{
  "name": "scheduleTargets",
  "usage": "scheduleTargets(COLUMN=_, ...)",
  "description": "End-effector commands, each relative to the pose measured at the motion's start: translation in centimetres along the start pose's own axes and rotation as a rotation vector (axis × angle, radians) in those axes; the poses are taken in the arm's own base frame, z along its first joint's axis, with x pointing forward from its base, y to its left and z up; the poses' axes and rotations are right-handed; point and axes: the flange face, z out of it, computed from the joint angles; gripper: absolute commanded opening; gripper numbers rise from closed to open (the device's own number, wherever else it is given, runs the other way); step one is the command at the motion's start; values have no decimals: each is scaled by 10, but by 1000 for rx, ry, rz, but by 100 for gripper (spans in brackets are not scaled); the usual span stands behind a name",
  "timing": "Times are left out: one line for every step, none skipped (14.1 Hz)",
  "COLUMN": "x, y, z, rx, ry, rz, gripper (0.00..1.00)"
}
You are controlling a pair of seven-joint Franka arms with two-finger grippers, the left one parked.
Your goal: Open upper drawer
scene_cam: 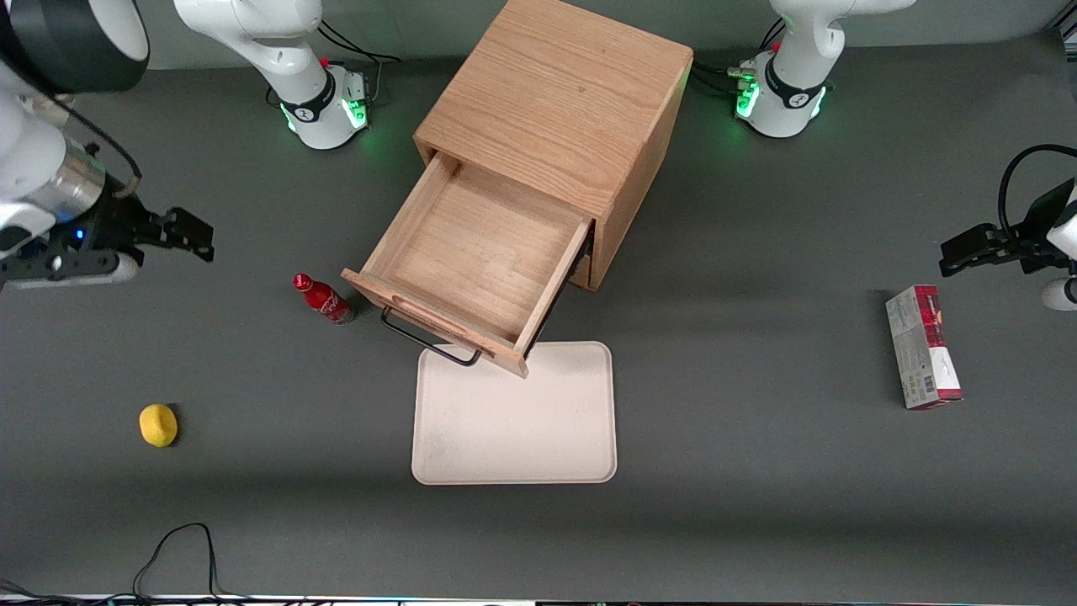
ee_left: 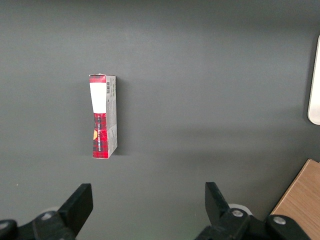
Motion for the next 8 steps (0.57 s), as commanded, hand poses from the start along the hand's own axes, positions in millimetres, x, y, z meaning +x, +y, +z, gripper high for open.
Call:
scheduleTargets(x=-20, y=12, z=1, rx=50, ry=-13, rz=114, gripper=100)
scheduleTargets(x=-18, y=24, z=-1, rx=82, ry=-11, rz=133, gripper=100)
scheduleTargets(x=-18, y=28, z=-3, rx=88, ry=-11, rz=134, gripper=100)
scheduleTargets(x=-19, y=26, z=-8, rx=87, ry=-2, rz=130, gripper=100)
scheduleTargets(x=-19, y=26, z=-9, rx=84, ry=-2, rz=126, gripper=100)
scheduleTargets(x=-19, y=26, z=-10, rx=79, ry=0, rz=120, gripper=100)
scheduleTargets(x=-20, y=25, z=-9, rx=80, ry=-6, rz=117, gripper=100)
scheduleTargets(x=-19, y=26, z=-9, rx=79, ry=-7, rz=118, gripper=100)
